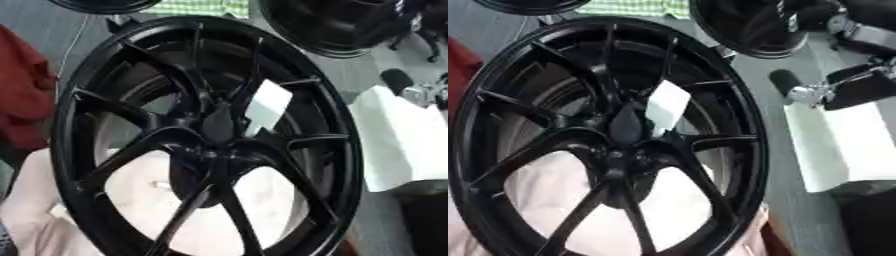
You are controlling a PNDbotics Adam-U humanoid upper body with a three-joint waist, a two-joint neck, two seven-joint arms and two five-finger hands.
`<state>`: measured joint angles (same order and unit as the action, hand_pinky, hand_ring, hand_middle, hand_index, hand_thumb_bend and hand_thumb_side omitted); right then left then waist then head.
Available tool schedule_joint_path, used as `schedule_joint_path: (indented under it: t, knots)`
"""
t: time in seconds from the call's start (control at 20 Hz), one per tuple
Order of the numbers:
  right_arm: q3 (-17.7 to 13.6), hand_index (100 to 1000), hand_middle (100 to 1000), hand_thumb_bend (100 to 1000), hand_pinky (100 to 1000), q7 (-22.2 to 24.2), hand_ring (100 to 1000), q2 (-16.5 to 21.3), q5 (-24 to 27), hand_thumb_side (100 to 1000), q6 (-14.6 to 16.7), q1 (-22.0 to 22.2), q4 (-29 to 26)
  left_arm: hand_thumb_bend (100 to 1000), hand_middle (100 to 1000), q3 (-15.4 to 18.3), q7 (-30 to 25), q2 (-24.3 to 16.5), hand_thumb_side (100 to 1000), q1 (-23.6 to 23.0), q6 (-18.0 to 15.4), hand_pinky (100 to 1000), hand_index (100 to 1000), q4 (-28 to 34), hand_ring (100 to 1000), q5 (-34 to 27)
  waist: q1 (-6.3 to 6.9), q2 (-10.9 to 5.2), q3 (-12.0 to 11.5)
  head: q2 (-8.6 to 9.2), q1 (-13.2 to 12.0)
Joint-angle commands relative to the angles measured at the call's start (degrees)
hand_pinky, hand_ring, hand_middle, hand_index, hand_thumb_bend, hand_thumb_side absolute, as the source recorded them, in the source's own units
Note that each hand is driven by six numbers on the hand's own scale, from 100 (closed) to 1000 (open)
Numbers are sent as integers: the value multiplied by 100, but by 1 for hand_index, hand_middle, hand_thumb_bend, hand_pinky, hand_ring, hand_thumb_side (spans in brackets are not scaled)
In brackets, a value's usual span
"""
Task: Pull the pin out of the wheel hub.
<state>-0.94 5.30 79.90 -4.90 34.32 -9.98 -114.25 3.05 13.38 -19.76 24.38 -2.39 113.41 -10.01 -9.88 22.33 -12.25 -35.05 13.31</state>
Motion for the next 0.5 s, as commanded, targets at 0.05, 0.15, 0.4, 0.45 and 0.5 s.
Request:
schedule_joint_path:
  t: [0.05,0.15,0.4,0.45,0.5]
  knots:
    - [92,827,754,100,854,276,848,67,-294,136,229,9,-34,109,638,-1,-27,-133,754,92,-16,714,818,118,743,-5,34,-84,-18,99,59]
    - [217,831,755,100,853,370,849,12,-461,158,374,54,-34,109,638,-3,-33,-126,755,105,-18,714,818,118,743,-8,35,-75,-41,107,84]
    - [478,840,758,100,854,404,856,-54,-819,223,679,169,-34,109,638,-4,-38,-111,755,122,-17,714,818,118,743,-19,44,-57,-86,104,132]
    - [509,842,760,100,854,375,858,-62,-871,222,711,170,-34,109,638,-6,-42,-109,755,123,-16,714,818,118,743,-21,47,-55,-89,110,136]
    - [533,846,764,100,854,334,861,-68,-904,217,738,164,-34,109,638,-9,-45,-107,756,124,-15,715,818,118,743,-23,48,-54,-92,114,142]
